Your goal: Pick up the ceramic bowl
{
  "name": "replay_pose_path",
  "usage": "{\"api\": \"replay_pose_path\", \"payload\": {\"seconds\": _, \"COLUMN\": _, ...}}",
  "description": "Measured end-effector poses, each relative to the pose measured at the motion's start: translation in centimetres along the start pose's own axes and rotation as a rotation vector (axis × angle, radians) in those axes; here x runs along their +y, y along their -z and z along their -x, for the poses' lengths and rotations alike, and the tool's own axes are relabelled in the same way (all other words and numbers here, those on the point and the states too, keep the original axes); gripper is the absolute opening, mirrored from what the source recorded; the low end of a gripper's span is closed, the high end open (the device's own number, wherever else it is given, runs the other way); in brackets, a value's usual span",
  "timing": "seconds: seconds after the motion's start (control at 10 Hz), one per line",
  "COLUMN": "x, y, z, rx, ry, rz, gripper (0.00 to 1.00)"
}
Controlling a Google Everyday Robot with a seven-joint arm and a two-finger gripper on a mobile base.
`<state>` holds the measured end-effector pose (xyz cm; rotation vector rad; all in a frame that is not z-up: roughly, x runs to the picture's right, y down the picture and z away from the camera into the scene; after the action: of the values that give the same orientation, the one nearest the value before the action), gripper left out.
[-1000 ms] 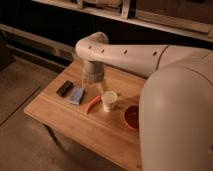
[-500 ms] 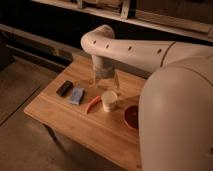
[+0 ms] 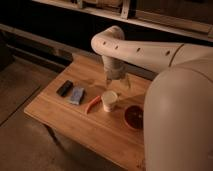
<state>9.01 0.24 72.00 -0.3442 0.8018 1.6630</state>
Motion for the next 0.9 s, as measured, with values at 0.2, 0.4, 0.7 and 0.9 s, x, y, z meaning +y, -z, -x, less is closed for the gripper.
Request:
{"api": "replay_pose_path", "payload": {"seconds": 0.2, "x": -2.2, "y": -1.0, "z": -0.2, "rx": 0.010, "ry": -0.034, "rz": 0.018, "gripper": 0.65}}
{"api": "replay_pose_path", "payload": {"seconds": 0.4, "x": -3.8, "y": -1.6, "z": -0.7, "rx": 0.010, "ry": -0.057, "rz": 0.036, "gripper": 0.65}}
{"api": "replay_pose_path", "payload": {"seconds": 0.7, "x": -5.8, "y": -2.0, "z": -2.7, "rx": -0.013, "ry": -0.083, "rz": 0.082, "gripper": 0.65}}
{"api": "replay_pose_path", "payload": {"seconds": 0.9, "x": -5.5, "y": -2.3, "z": -5.0, "rx": -0.030, "ry": -0.060, "rz": 0.093, "gripper": 0.65}}
